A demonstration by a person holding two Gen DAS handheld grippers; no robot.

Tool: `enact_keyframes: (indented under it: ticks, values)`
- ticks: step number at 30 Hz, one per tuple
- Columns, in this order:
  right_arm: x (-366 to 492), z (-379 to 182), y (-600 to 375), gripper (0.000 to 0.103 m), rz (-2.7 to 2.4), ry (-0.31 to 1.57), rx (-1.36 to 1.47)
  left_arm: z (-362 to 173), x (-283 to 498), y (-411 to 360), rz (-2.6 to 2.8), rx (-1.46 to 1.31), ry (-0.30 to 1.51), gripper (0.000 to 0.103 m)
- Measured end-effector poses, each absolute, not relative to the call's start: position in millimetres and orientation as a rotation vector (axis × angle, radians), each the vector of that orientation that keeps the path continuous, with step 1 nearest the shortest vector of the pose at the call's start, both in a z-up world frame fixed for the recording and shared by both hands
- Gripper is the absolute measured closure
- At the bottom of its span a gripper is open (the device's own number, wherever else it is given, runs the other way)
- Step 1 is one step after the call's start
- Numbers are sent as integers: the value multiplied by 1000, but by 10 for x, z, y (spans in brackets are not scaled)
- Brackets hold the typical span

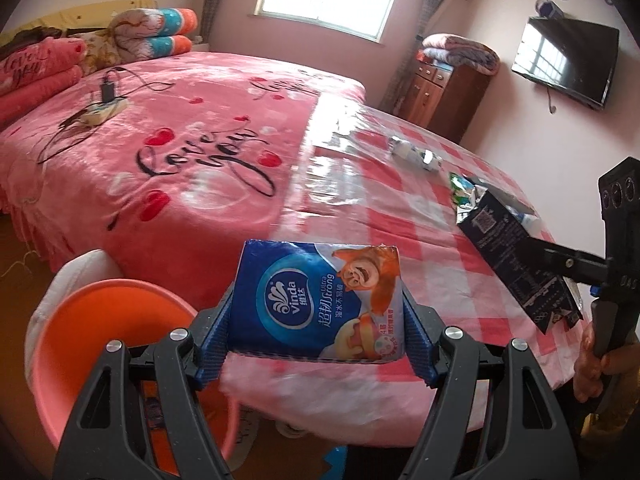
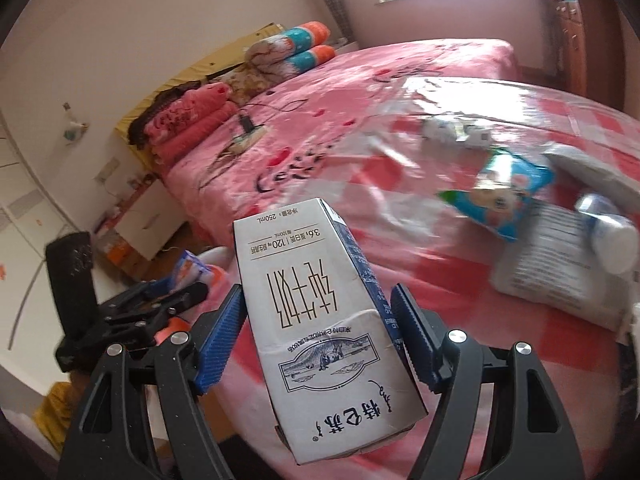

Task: Collect trash
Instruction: 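Carry tissue pack and milk carton over the orange bucket and open both grippers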

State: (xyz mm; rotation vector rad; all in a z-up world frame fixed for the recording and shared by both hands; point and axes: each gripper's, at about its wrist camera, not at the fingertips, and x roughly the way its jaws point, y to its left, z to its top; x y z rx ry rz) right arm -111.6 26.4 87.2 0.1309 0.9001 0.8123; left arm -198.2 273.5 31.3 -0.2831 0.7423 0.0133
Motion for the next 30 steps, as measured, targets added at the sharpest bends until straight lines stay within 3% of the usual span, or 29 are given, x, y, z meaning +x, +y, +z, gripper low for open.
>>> enact_keyframes:
  ticks: [23,26,30]
  values:
    - [-1480,1026,2160,28,1163,995,-13,-247,-2641,4004,364,-436,819,29]
    - [-1551,955,2403,14,1184,1014,-52,-333,-2718,4114,401,-464,834,27]
    - [-1552,855,2438,14,1167,1036,-52,-338,-2825,4211,462,-461,812,19]
